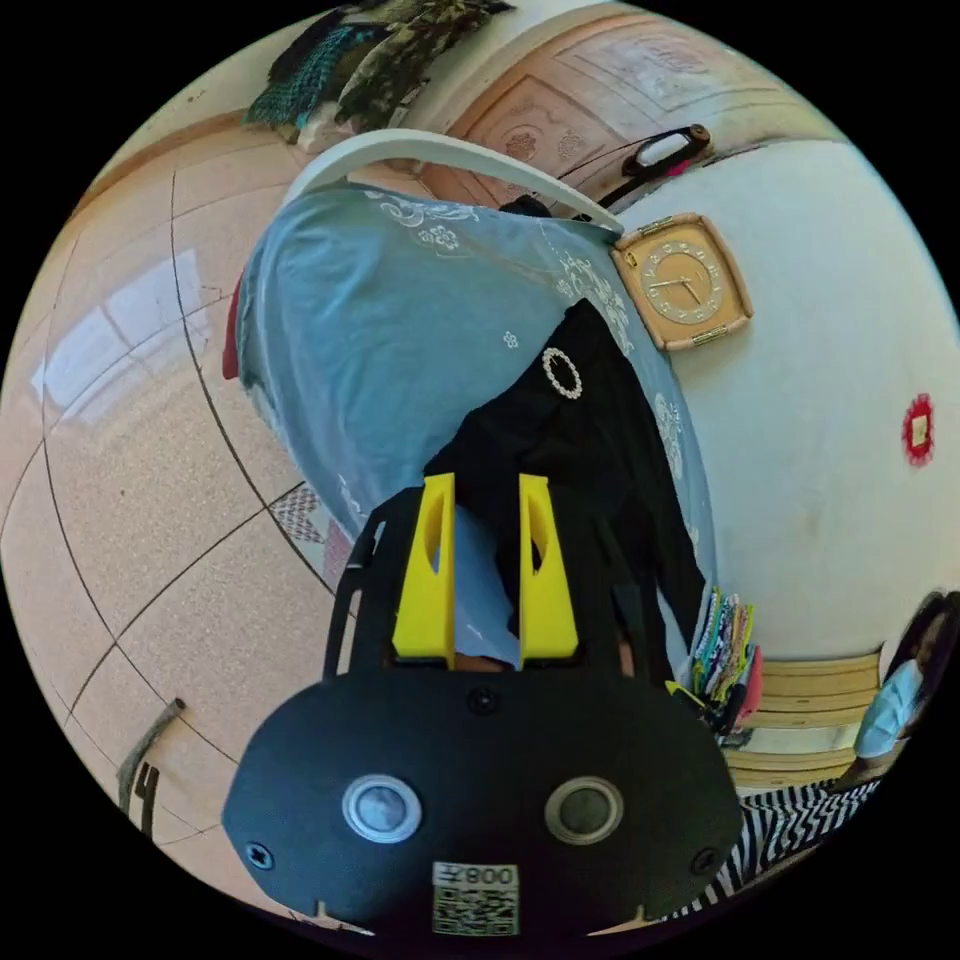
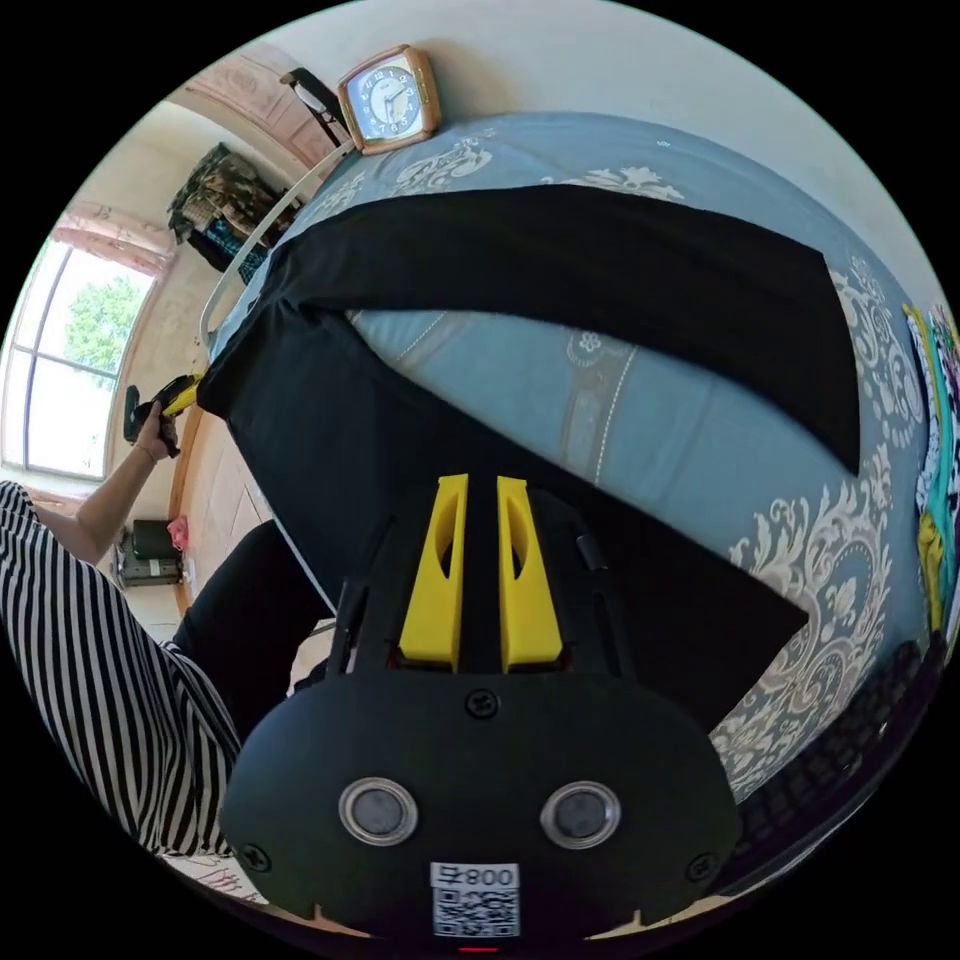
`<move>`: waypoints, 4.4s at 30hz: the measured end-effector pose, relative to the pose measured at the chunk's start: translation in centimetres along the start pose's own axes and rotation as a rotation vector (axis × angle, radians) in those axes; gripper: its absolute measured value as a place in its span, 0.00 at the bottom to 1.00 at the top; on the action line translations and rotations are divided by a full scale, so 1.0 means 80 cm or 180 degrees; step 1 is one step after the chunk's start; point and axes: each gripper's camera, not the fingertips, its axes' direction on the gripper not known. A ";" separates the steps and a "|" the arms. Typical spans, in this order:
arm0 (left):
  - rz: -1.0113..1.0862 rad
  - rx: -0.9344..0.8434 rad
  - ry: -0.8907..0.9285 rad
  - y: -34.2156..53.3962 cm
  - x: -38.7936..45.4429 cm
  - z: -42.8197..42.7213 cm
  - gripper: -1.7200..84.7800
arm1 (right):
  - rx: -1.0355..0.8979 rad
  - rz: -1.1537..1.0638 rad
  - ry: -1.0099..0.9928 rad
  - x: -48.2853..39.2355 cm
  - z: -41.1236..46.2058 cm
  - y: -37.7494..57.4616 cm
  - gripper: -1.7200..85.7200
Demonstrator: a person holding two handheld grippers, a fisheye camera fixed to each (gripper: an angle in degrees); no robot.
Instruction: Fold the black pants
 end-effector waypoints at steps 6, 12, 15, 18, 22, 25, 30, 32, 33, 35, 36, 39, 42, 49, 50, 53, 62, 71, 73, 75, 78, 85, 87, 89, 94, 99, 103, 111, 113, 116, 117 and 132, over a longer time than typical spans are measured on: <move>-0.0029 0.0087 0.0634 -0.015 -0.054 -0.026 0.05 | -0.0001 0.0289 -0.0104 -0.006 -0.001 0.029 0.07; 0.1033 0.0666 0.0372 -0.013 -0.050 -0.092 0.05 | 0.0057 0.0085 -0.0074 -0.043 0.002 0.001 0.07; 0.0488 0.0042 -0.0245 -0.011 -0.111 -0.066 0.06 | -0.0029 -0.0154 -0.0156 -0.073 0.020 -0.037 0.08; 0.0051 0.0345 0.0232 0.009 -0.170 -0.084 0.08 | -0.0186 -0.0308 -0.0139 -0.097 0.038 -0.062 0.09; -0.0161 0.0187 0.0505 0.028 -0.211 -0.083 0.13 | -0.0231 -0.0156 -0.0074 -0.105 0.048 -0.054 0.09; -0.0198 -0.0013 0.0973 0.028 -0.227 -0.069 0.15 | -0.0212 0.0212 -0.0013 -0.094 0.038 -0.022 0.10; -0.0097 -0.0281 0.1069 0.000 -0.234 -0.047 0.10 | -0.0333 0.0507 0.0432 -0.099 0.019 0.048 0.13; -0.0152 -0.0311 0.0960 -0.005 -0.238 -0.045 0.07 | -0.0475 0.0422 0.0618 -0.112 0.023 0.064 0.14; -0.0173 -0.0319 0.0957 -0.007 -0.240 -0.045 0.07 | -0.0615 0.0317 0.0731 -0.122 0.029 0.070 0.15; -0.0194 -0.0317 0.0967 -0.010 -0.243 -0.047 0.06 | -0.0784 0.0107 0.0873 -0.142 0.040 0.076 0.16; -0.0200 -0.0325 0.0962 -0.012 -0.244 -0.047 0.06 | -0.0868 -0.0044 0.0921 -0.155 0.048 0.078 0.17; -0.0239 -0.0332 0.0933 -0.016 -0.245 -0.048 0.06 | -0.1034 -0.0444 0.1138 -0.189 0.069 0.077 0.17; -0.0287 -0.0361 0.0854 -0.022 -0.241 -0.046 0.06 | -0.1163 -0.0795 0.1470 -0.214 0.090 0.073 0.16; -0.0039 -0.0196 0.0878 -0.049 -0.203 -0.062 0.05 | -0.1199 -0.0941 0.1404 -0.225 0.084 0.057 0.04; 0.0084 -0.0170 0.0856 -0.057 -0.189 -0.068 0.05 | -0.1205 -0.0946 0.1422 -0.226 0.082 0.054 0.04; 0.0475 -0.0063 0.0820 -0.076 -0.149 -0.084 0.05 | -0.1086 -0.0969 0.1481 -0.230 0.057 0.041 0.03; 0.0069 -0.0262 0.0316 -0.063 -0.167 -0.039 0.05 | -0.1540 -0.0943 0.1072 -0.214 0.096 0.048 0.03; -0.0039 -0.0112 0.0337 -0.073 -0.129 -0.024 0.10 | -0.1438 -0.0488 0.0618 -0.176 0.075 0.029 0.08; -0.0043 -0.0070 0.0354 -0.075 -0.115 -0.023 0.11 | -0.1330 -0.0300 0.0468 -0.163 0.063 0.028 0.09; -0.0041 -0.0011 0.0356 -0.078 -0.094 -0.019 0.11 | -0.1272 -0.0206 0.0404 -0.154 0.056 0.027 0.09; -0.0148 0.0064 0.0384 -0.081 -0.071 -0.011 0.11 | -0.1221 -0.0085 0.0311 -0.140 0.046 0.027 0.09; 0.0215 0.0326 0.0507 -0.100 0.035 0.017 0.11 | -0.0792 0.0418 -0.0042 -0.099 0.006 0.033 0.09; 0.0645 0.0230 0.0599 -0.120 0.103 0.044 0.11 | -0.0567 0.0477 -0.0128 -0.088 -0.008 0.024 0.09; 0.0995 0.0079 0.0625 -0.136 0.160 0.074 0.11 | -0.0359 0.0454 -0.0105 -0.078 -0.021 0.007 0.09; 0.1852 -0.0471 0.0452 -0.170 0.324 0.177 0.11 | 0.0021 0.0141 0.0134 -0.044 -0.047 -0.098 0.09; 0.2334 -0.0811 0.0273 -0.189 0.476 0.277 0.11 | 0.0180 -0.0162 0.0261 -0.028 -0.058 -0.202 0.09; 0.2633 -0.0933 0.0084 -0.188 0.562 0.329 0.11 | 0.0191 -0.0452 0.0368 -0.032 -0.056 -0.279 0.09; 0.3396 -0.1155 -0.0757 -0.166 0.731 0.431 0.13 | -0.0212 -0.1255 0.1007 -0.082 -0.017 -0.395 0.10; 0.3458 -0.1150 -0.0930 -0.164 0.755 0.447 0.13 | -0.0345 -0.1420 0.1173 -0.093 -0.004 -0.415 0.10; 0.3551 -0.1268 -0.1182 -0.158 0.789 0.477 0.15 | -0.0534 -0.1612 0.1490 -0.106 0.014 -0.441 0.11; 0.3582 -0.1377 -0.1321 -0.153 0.799 0.492 0.15 | -0.0558 -0.1662 0.1548 -0.110 0.019 -0.448 0.11; 0.4395 -0.1655 -0.1668 -0.078 0.909 0.554 0.15 | -0.0882 -0.1957 0.1583 -0.142 0.052 -0.477 0.13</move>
